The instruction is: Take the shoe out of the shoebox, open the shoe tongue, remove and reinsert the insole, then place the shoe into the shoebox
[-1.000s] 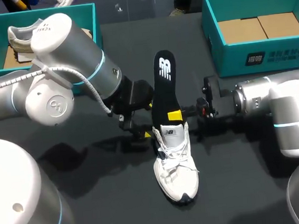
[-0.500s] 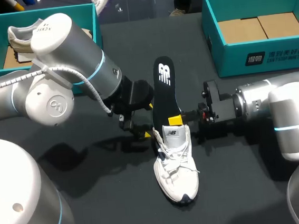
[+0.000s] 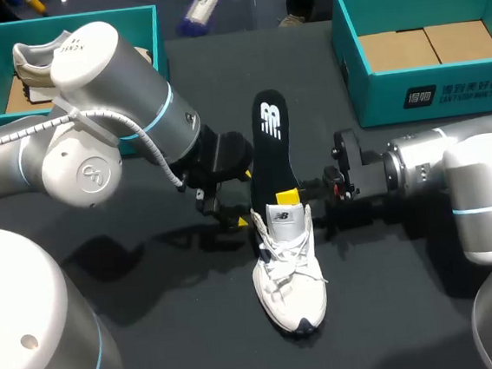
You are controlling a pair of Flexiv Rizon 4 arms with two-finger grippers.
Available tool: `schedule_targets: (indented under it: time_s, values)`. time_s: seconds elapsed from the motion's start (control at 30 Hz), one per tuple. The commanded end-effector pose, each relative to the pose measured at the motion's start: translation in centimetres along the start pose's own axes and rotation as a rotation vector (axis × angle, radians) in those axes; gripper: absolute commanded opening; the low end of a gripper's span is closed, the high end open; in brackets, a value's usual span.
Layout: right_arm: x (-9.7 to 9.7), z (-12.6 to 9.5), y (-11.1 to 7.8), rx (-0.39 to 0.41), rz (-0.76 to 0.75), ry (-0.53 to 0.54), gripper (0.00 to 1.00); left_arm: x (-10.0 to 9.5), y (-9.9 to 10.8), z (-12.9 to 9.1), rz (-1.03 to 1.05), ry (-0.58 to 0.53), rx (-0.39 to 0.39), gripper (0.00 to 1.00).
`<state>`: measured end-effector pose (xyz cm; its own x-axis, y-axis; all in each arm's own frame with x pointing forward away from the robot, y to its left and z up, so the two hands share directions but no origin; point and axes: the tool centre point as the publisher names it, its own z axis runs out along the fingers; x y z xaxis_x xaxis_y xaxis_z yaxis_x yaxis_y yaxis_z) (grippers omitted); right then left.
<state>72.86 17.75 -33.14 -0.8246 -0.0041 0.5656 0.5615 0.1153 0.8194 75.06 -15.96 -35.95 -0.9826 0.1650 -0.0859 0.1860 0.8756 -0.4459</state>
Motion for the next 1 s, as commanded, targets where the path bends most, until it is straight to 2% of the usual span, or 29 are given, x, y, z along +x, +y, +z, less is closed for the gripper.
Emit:
schedule_targets:
  time_s: [0.03, 0.4, 1.0]
  values:
    - [0.0, 0.3, 0.2, 0.009, -0.007, 0.002, 0.17, 0.0, -0.1, 0.1, 0.0, 0.0, -0.003, 1.0]
    - [0.3, 0.4, 1.4, 0.038, -0.048, 0.008, 0.24, 0.0, -0.1, 0.1, 0.0, 0.0, -0.003, 1.0]
    - [0.6, 0.8, 5.2, 0.094, -0.142, 0.02, 0.24, 0.0, -0.1, 0.1, 0.0, 0.0, -0.003, 1.0]
